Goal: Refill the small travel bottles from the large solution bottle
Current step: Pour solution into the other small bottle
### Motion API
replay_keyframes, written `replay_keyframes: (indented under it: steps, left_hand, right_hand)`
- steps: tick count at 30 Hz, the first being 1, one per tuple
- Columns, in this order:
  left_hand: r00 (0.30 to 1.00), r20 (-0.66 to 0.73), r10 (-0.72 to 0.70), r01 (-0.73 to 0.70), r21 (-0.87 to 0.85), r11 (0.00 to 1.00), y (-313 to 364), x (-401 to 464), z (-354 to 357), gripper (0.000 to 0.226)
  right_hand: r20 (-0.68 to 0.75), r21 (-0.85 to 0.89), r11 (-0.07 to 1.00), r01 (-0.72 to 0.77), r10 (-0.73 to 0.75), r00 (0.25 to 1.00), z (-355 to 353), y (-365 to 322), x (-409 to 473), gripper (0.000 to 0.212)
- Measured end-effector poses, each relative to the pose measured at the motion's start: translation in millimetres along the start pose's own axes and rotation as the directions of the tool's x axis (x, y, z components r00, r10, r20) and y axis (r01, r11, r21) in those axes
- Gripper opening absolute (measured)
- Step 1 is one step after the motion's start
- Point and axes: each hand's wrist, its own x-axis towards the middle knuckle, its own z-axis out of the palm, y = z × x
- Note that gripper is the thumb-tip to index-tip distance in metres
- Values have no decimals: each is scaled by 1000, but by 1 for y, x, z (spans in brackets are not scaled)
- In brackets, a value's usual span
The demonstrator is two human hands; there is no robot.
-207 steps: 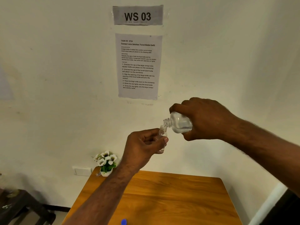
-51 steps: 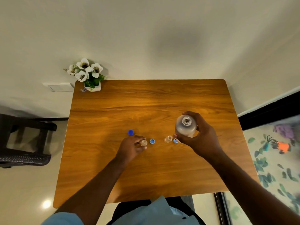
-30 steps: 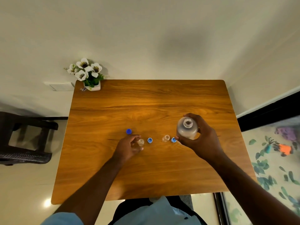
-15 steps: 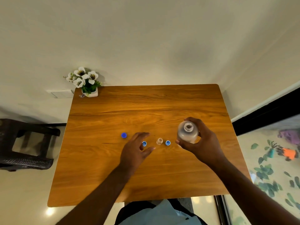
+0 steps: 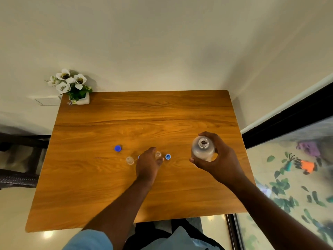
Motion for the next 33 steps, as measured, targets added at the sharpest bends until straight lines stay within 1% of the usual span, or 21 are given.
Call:
replay_keyframes:
  steps: [3,5,7,9,11,13,16,19,22,24,27,30,33]
  left_hand:
    - [1000,-27,8,-8,9,1000,1,4,4,41]
    - [998,-58,23,-24,-25,999,4,3,2,36]
    - [994,-95,59,-68,-88,994,9,1,-3,34]
    - [989,-110,95,-115,-193,974,18,-3,-16,32]
    - [985,-107,133,-160,-307,938,30,-7,-32,33]
    - [970,-137,202,-240,-397,886,44,-9,-51,34]
    - [942,-165,291,-335,-468,818,67,-10,-89,37]
    - [903,-206,376,-427,-524,737,95,-17,-134,41]
    - [887,-246,391,-456,-602,655,121,-24,-178,44]
    - [869,-289,403,-491,-610,622,135,-30,-205,42]
    - [840,-336,426,-539,-602,589,157,-42,-244,38]
    - [779,-394,487,-625,-545,559,175,-57,-279,36]
    - [739,-423,525,-671,-534,515,190,-73,-308,34]
  right_hand:
    - [16,-3,1000,-5,5,1000,-7,4,1,74]
    - [27,-1,1000,-7,7,1000,-11,5,3,74]
    - [33,6,1000,-7,7,999,-14,5,6,75]
    - [34,2,1000,-1,1,999,-16,3,8,77]
    - [25,1,1000,6,-6,1000,-17,-2,12,78]
    - [8,22,1000,15,-16,1000,-18,-13,17,80]
    - [-1,45,998,46,-46,999,-22,-32,27,82]
    - [-28,70,990,121,-119,992,-29,-60,35,76]
    - [-53,82,975,206,-202,978,-38,-92,45,67]
    - [-72,73,962,263,-257,964,-45,-114,53,63]
    - [-106,30,942,334,-329,938,-60,-150,65,64]
    - [-138,-28,904,426,-426,894,-77,-188,73,67]
    - [-128,-117,854,507,-519,845,-94,-223,76,70]
